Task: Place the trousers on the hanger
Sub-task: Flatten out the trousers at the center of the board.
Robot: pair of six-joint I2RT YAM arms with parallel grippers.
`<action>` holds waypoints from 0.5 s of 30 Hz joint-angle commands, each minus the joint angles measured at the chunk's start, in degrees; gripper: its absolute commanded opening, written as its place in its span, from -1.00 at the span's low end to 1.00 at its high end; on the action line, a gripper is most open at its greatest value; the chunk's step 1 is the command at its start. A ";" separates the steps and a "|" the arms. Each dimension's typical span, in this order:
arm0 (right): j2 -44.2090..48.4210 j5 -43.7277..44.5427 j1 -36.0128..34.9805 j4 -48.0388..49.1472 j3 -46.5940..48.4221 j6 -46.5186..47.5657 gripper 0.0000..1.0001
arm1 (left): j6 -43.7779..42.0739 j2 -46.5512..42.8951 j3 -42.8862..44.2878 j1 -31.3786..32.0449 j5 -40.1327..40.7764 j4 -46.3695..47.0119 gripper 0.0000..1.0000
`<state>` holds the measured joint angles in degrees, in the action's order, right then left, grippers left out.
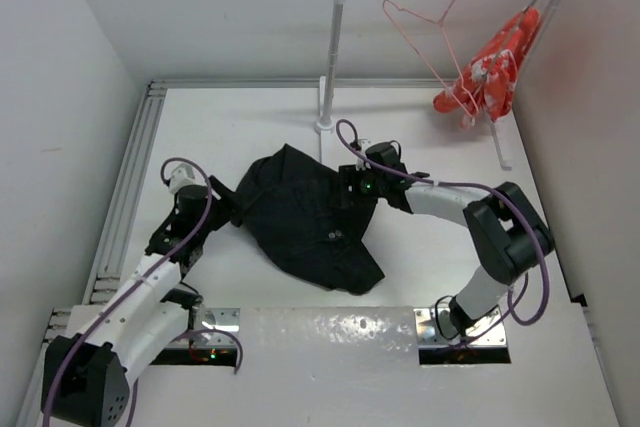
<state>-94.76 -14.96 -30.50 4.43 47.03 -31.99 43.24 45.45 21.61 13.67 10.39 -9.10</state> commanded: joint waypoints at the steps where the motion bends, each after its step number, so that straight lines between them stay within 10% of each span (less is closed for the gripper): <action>1: -3.31 -2.18 -0.08 4.80 2.45 -0.18 0.22 | -0.97 -2.99 1.34 -0.49 -2.50 -1.61 0.40; 11: -8.86 -9.91 -0.08 14.11 0.44 -5.88 0.24 | 1.23 -0.63 -3.84 -2.60 -4.85 0.48 0.67; 15: -9.04 -11.05 -0.08 14.56 -0.09 -6.16 -0.15 | 2.11 1.04 -5.79 -2.69 -6.35 6.02 0.66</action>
<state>-104.20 -23.03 -30.48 14.11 46.94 -36.42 44.25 46.26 16.62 11.60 6.33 -9.28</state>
